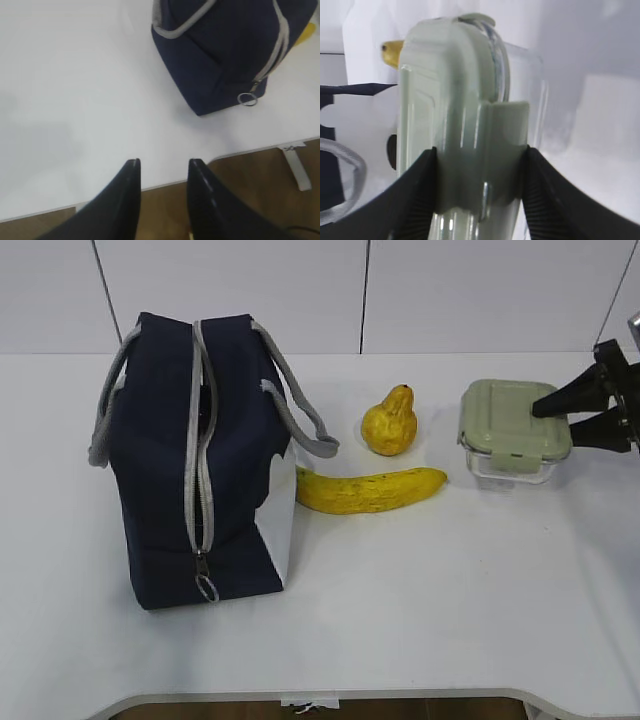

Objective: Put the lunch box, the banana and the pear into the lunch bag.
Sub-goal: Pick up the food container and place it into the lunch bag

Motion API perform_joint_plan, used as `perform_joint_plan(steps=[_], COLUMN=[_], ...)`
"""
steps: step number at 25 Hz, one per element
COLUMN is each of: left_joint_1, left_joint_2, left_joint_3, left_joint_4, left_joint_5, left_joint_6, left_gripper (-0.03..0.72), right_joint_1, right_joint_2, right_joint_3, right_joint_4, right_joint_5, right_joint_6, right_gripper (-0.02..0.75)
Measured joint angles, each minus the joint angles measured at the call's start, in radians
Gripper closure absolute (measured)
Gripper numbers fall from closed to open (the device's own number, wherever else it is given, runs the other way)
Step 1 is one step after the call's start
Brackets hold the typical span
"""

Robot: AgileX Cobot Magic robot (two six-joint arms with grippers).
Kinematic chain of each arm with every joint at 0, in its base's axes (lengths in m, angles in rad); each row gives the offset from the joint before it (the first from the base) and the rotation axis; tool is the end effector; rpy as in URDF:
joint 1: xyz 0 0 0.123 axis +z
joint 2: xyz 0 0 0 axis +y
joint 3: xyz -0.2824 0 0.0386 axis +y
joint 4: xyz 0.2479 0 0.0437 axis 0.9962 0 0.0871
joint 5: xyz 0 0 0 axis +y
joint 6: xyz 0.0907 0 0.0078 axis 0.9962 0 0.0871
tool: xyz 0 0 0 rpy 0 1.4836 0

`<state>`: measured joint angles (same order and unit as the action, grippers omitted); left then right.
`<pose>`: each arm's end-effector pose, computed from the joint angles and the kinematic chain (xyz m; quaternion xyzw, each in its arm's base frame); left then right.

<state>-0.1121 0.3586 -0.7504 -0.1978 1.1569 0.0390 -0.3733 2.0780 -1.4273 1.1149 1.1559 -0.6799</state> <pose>0.0296 -0.0198 0.3376 0.0710 0.8948 -0.1143 0.4258 0.4053 -0.0783 0.1851 0.1165 0.8743 0.4354 0.1802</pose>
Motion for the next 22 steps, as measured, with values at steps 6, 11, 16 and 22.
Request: perform_joint_plan(steps=[6,11,16,22], left_joint_1=[0.000,0.000,0.000,0.000], left_joint_2=[0.259,0.481,0.719,0.977], left_joint_3=[-0.015,-0.077,-0.227,-0.443], left_joint_4=[-0.248,-0.352,-0.369,-0.388], left_joint_5=[-0.093,-0.179,-0.171,-0.109], left_joint_6=[0.000,0.018,0.089,0.144], left_gripper=[0.420,0.345,0.317,0.314], right_joint_1=[0.003,0.035,0.123,0.223], right_joint_2=[-0.092,-0.146,-0.168,-0.170], right_joint_3=[0.000,0.000,0.000,-0.057], right_joint_4=[0.000,0.000,0.043,0.049], right_joint_5=[0.010,0.012,0.018,0.020], right_joint_6=[0.053,0.086,0.099,0.127], right_gripper=[0.362,0.362,0.362,0.363])
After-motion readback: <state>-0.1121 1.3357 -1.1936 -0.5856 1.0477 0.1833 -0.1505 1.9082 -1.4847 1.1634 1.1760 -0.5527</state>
